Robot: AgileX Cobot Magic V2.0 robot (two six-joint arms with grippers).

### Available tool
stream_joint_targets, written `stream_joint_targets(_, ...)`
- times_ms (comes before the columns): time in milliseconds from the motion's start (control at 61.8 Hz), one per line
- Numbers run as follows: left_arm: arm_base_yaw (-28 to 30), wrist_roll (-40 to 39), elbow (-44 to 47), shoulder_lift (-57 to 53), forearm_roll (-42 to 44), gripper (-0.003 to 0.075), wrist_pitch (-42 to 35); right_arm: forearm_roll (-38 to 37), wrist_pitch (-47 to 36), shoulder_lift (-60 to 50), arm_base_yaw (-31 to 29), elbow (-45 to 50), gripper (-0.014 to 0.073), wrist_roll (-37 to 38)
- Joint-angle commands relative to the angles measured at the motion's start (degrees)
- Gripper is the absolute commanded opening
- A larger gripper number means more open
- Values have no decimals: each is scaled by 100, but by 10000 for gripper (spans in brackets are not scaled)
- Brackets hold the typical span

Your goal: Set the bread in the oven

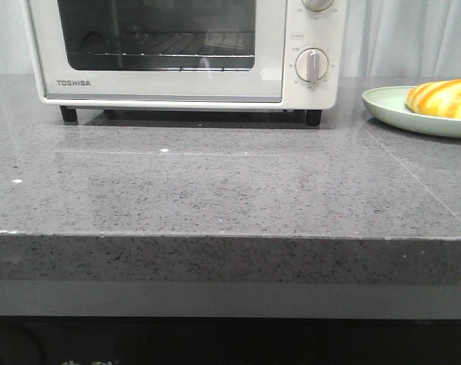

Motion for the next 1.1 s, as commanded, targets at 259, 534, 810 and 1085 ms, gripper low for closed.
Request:
stream_joint_targets(259, 15, -2, -2901, 734, -51, -18, 1441, -288, 826, 888, -10, -2308, -69, -7)
stream_joint_targets(534, 15, -2, -3992, 2086, -51, -18, 2663, -308, 2088, 2225, -10, -3566, -69, -7)
stream_joint_targets(810, 15, -2, -3811, 3056, -51, -18, 3093, -308, 2353, 3119, -10, -3460, -69, -7)
stream_joint_targets(1085, 15, -2, -3711, 3743, -51, -18, 3003, -308, 2462, 3677, -10, -3334, -69, -7)
